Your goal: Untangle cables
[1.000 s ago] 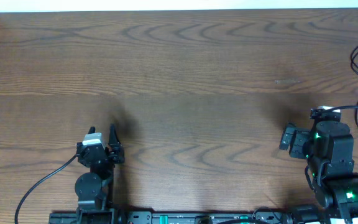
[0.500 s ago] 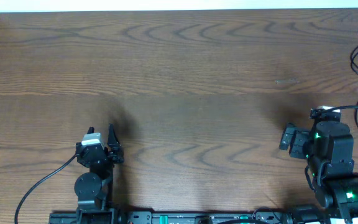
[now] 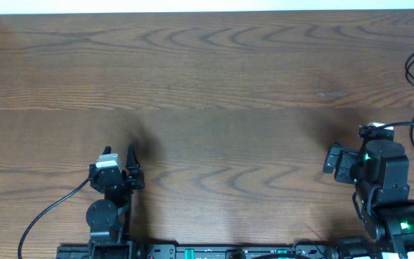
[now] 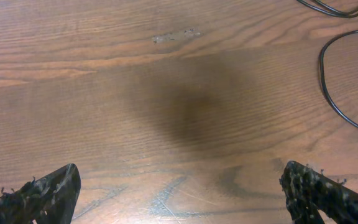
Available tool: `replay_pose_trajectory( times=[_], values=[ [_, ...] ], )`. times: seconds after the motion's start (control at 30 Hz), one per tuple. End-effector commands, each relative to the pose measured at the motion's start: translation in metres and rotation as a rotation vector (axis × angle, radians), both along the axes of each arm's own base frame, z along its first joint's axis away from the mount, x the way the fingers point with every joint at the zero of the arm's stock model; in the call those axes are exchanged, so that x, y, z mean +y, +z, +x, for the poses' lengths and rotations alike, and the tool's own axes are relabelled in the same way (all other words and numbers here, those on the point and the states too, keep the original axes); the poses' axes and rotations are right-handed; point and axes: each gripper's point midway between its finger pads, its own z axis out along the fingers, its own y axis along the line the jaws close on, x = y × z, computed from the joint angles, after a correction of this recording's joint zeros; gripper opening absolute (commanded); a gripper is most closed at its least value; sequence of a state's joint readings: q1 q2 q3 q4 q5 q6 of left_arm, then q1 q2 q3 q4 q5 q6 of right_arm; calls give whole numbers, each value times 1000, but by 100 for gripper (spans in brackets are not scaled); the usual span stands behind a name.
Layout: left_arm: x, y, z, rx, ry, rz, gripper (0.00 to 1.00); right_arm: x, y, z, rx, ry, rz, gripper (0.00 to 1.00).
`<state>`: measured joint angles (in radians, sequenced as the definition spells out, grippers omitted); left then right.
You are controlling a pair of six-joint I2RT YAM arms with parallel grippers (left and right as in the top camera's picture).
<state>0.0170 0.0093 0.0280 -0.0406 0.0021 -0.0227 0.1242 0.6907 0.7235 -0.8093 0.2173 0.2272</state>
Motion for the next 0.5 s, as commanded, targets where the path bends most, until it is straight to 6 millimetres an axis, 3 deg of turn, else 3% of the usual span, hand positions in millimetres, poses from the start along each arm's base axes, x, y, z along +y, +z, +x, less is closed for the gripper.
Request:
replay_pose_trajectory(
  times=[0.0,0.47],
  values=[
    [-3,-17,0,46,-18,0,54,0,-1,-1,-2,-5,2,99],
    [-13,-17,0,45,-78,44,54,0,-1,-1,-2,-5,2,99]
  ],
)
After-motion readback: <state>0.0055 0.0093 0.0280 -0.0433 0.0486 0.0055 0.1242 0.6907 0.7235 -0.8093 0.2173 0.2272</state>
